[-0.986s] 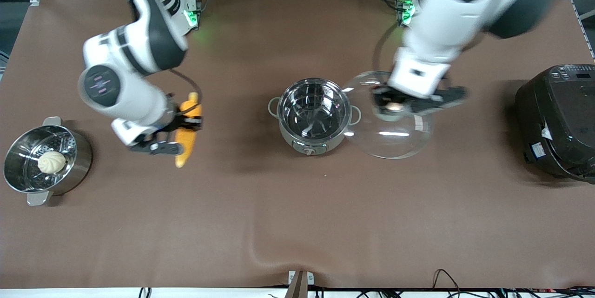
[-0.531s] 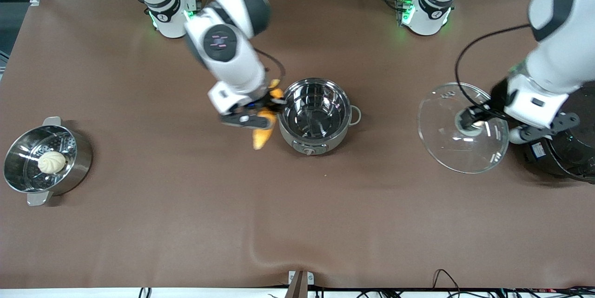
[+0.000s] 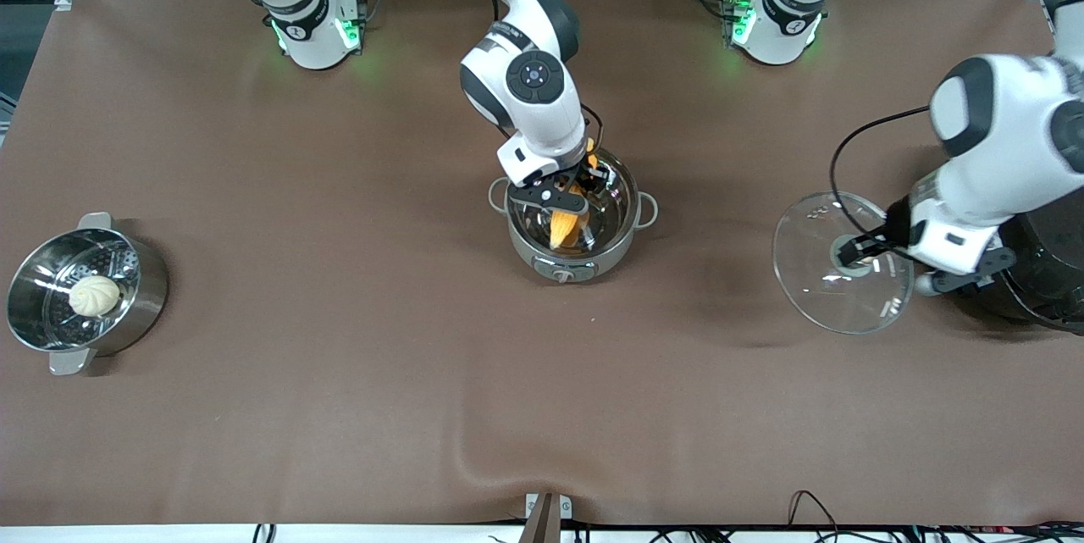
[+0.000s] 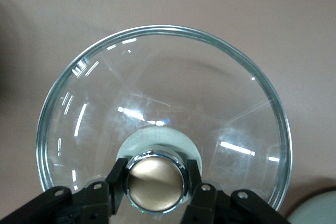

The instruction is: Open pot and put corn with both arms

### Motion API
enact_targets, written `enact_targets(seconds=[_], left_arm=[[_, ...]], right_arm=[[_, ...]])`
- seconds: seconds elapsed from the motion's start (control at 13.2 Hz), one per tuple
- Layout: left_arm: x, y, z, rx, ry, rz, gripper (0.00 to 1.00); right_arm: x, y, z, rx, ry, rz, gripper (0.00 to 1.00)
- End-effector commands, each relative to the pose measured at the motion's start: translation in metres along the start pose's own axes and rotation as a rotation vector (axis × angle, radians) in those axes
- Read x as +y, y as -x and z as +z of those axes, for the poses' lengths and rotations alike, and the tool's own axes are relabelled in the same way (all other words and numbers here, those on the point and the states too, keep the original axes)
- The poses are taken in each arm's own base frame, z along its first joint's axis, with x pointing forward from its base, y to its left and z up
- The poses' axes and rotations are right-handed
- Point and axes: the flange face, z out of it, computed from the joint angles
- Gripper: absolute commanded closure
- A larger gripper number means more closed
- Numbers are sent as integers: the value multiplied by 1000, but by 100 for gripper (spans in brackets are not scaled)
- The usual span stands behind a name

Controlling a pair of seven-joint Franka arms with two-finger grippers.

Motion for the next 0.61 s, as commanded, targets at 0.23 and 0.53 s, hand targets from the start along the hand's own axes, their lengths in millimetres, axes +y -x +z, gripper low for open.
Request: enact_targets(seconds=[0.23,0.53], left_arm=[[-18,7,78,51,-17,45,100],[-30,18,113,90,-52,116,100]], right_arm=[[7,-34,-26,56,-1,57,0],[74,-116,-107,71,70,37,0]])
